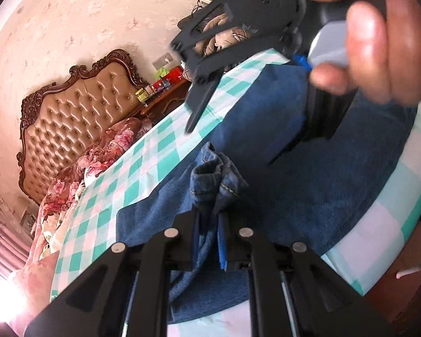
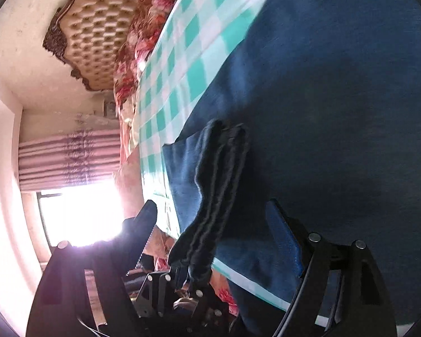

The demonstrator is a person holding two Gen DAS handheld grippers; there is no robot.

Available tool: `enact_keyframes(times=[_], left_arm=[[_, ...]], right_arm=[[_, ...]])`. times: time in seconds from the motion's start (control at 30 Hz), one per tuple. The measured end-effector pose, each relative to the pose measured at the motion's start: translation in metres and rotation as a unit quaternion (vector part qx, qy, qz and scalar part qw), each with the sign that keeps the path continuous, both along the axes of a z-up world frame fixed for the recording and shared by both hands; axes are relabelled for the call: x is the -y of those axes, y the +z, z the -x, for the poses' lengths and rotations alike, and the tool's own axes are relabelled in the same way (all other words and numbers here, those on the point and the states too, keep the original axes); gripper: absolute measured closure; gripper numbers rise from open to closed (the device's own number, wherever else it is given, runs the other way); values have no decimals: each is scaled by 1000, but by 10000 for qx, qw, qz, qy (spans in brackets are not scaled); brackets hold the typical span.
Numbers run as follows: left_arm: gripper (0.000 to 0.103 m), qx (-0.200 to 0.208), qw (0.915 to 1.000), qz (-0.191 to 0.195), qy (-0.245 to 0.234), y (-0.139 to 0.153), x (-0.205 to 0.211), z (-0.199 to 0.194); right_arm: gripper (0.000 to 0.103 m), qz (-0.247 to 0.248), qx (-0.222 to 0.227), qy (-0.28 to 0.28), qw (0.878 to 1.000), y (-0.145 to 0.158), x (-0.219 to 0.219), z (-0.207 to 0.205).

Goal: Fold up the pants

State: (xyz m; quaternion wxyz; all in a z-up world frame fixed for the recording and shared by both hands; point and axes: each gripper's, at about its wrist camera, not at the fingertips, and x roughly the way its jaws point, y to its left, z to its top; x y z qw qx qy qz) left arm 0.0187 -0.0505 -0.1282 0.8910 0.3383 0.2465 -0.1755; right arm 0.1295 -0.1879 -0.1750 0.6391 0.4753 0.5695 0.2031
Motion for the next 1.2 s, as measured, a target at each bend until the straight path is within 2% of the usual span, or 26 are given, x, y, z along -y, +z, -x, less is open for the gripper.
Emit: enact_keyframes(times=[0.1, 0.17, 0.2, 0.23, 0.27, 0.3, 0.33, 0.4, 0.47, 0.53, 0.6, 0.63, 0.67, 0.7, 0.73, 0.77, 0.83, 0.9, 0.93, 0.97, 1.0, 1.07, 1.13, 1.2], left_arm=[[92, 11, 10000, 29, -14, 2, 0, 6], [92, 8, 10000, 60, -48, 3, 0, 10], [92, 4, 9999, 66, -78, 3, -1, 10], [92, 1, 9999, 52, -124, 3, 0, 14], [92, 0, 9999, 22, -149, 2, 2, 16], [92, 6, 9999, -15, -158, 1, 3, 19], [93, 7, 9999, -42, -163, 0, 6, 20], [93, 20, 9998, -8, -192, 1, 9, 18], [93, 27, 9995, 126, -284, 4, 21, 20], [93, -44, 9990, 200, -394, 0, 36, 21], [91, -196, 9982, 260, -496, -9, 49, 20], [88, -317, 9978, 209, -551, -19, 59, 20], [81, -344, 9976, 155, -584, -24, 64, 22], [73, -374, 9973, 130, -614, -28, 68, 25], [59, -434, 9966, 180, -674, -30, 72, 29], [57, -426, 9965, 182, -690, -31, 74, 31], [57, -305, 9974, 6, -653, -35, 78, 35], [58, -318, 9977, -47, -594, -38, 82, 35], [60, -337, 9978, -62, -565, -40, 84, 34], [70, -345, 9977, -76, -579, -41, 85, 34], [74, -377, 9975, -106, -591, -42, 89, 36], [83, -313, 9978, -184, -550, -41, 90, 39], [86, -268, 9982, -103, -528, -35, 88, 41], [87, -165, 9982, -102, -565, -28, 90, 44]], right_arm=[[25, 9, -48, 108, 9999, -6, -16, -11], [26, 145, 78, 205, 9997, -6, -28, -22], [32, 331, 215, 233, 9989, -3, -32, -28], [39, 539, 355, 251, 9976, 1, -34, -32], [61, 754, 510, 290, 9954, 6, -37, -36], [90, 943, 683, 364, 9925, 11, -39, -39], [92, 1225, 969, 489, 9865, 21, -42, -39], [92, 1772, 1430, 628, 9717, 41, -44, -34], [92, 2062, 1706, 623, 9615, 53, -38, -27], [92, 2379, 1693, 551, 9548, 49, -23, -22], [92, 2483, 1412, 480, 9571, 30, -4, -22], [92, 2502, 1312, 482, 9580, 23, 2, -21], [91, 2548, 1237, 526, 9576, 16, 5, -20], [85, 2578, 1209, 572, 9569, 12, 6, -20], [83, 2639, 1148, 621, 9557, 9, 6, -20], [81, 2658, 1130, 627, 9553, 7, 7, -20], [78, 2636, 1134, 616, 9560, 7, 9, -20], [67, 2562, 1173, 595, 9576, 7, 9, -24], [66, 2549, 1221, 608, 9573, 8, 8, -26], [66, 2573, 1275, 629, 9558, 8, 6, -27], [70, 2600, 1316, 656, 9543, 8, 7, -28], [88, 2640, 1326, 667, 9530, 11, 8, -28], [89, 2466, 1439, 649, 9562, 19, 14, -24], [89, 2504, 1530, 608, 9540, 29, 18, -20]])
